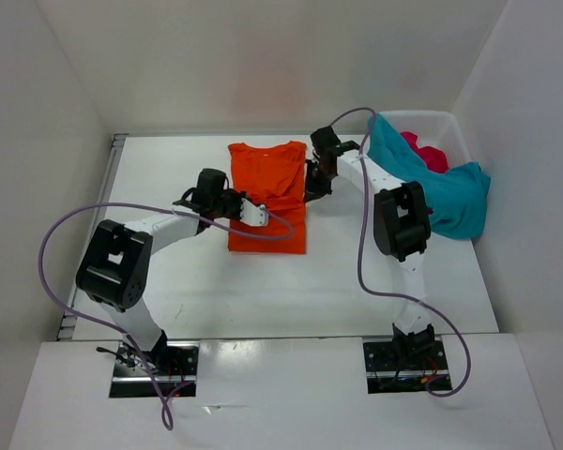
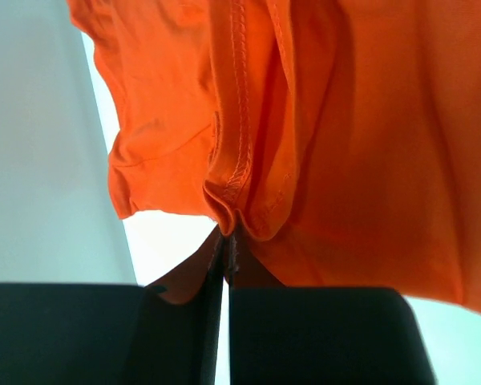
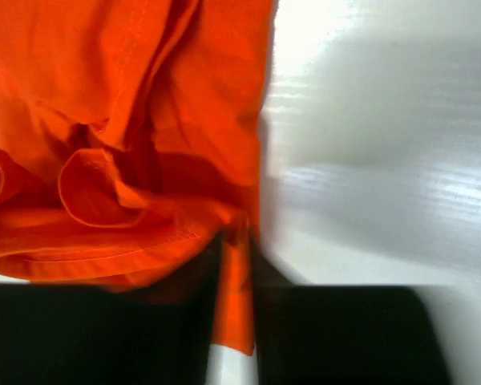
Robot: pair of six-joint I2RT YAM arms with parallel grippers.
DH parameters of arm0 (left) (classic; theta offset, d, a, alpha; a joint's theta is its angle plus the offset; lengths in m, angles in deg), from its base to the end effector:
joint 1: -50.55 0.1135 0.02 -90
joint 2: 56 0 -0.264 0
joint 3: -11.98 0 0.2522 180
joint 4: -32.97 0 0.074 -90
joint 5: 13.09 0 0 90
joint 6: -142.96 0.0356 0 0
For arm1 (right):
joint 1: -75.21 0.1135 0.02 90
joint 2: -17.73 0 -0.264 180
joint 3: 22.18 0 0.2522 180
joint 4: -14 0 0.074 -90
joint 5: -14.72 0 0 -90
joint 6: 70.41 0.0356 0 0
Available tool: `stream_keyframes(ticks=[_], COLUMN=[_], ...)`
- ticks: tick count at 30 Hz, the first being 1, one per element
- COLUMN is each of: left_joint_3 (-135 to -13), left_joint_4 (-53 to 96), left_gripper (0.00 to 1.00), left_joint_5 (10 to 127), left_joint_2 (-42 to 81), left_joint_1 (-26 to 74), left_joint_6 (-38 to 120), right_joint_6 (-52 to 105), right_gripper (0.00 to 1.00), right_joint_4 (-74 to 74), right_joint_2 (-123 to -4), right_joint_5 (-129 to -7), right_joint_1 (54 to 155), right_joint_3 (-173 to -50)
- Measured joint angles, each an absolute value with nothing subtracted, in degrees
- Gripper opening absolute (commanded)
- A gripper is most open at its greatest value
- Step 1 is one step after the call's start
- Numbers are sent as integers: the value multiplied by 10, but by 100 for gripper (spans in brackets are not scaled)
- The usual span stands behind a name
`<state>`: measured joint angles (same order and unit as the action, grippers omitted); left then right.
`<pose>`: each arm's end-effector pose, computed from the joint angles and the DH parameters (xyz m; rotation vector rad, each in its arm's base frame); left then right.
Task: Fold and stack the t-shirts
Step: Fold the folded rectangular tshirt in 1/3 of the way
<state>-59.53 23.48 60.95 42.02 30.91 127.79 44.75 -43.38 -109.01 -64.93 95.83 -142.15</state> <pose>0.3453 -0.1336 0.1987 1.7031 1.3634 0.2433 0.4432 0.1736 0.1972 0.0519 2.7566 0.4760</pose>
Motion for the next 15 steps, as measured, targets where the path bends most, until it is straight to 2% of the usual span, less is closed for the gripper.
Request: stream_keyframes(ticks=[2, 3, 4, 5, 7, 8, 9, 11, 12, 13, 15], left_joint_3=[-595, -594, -593, -592, -586, -583, -580, -577, -577, -577, -578], left_joint_4=[251, 258, 265, 271, 284, 290, 297, 308, 316, 324, 335], left_gripper=[15, 19, 39, 52, 67, 73, 82, 88, 93, 93, 93], left_joint_5=[611, 613, 617, 621, 637, 647, 659, 680, 692, 702, 727], left_joint_2=[428, 432, 436, 439, 445, 447, 447, 447, 447, 447, 446], left_joint_1=[309, 309, 309, 310, 312, 314, 317, 325, 328, 330, 336], left_joint_6=[1277, 1277, 1275, 1278, 1273, 1269, 1262, 1251, 1244, 1237, 1219], right_joint_6=[443, 441, 437, 437, 430, 427, 423, 414, 412, 409, 406], right_gripper=[50, 59, 61, 61, 59, 53, 37, 19, 4, 0, 0], right_joint_4=[-437, -440, -444, -446, -447, -447, -445, -440, -433, -427, -420], right_joint_2=[-1106, -1112, -1119, -1122, -1126, -1125, -1122, -1110, -1097, -1079, -1039], right_joint_5=[-647, -645, -645, -645, -655, -661, -668, -679, -684, -686, -682], right_joint_1=[955, 954, 951, 949, 945, 943, 942, 941, 941, 942, 947], right_joint_3=[-1436, -1442, -1453, -1462, -1483, -1492, -1500, -1499, -1489, -1471, -1427])
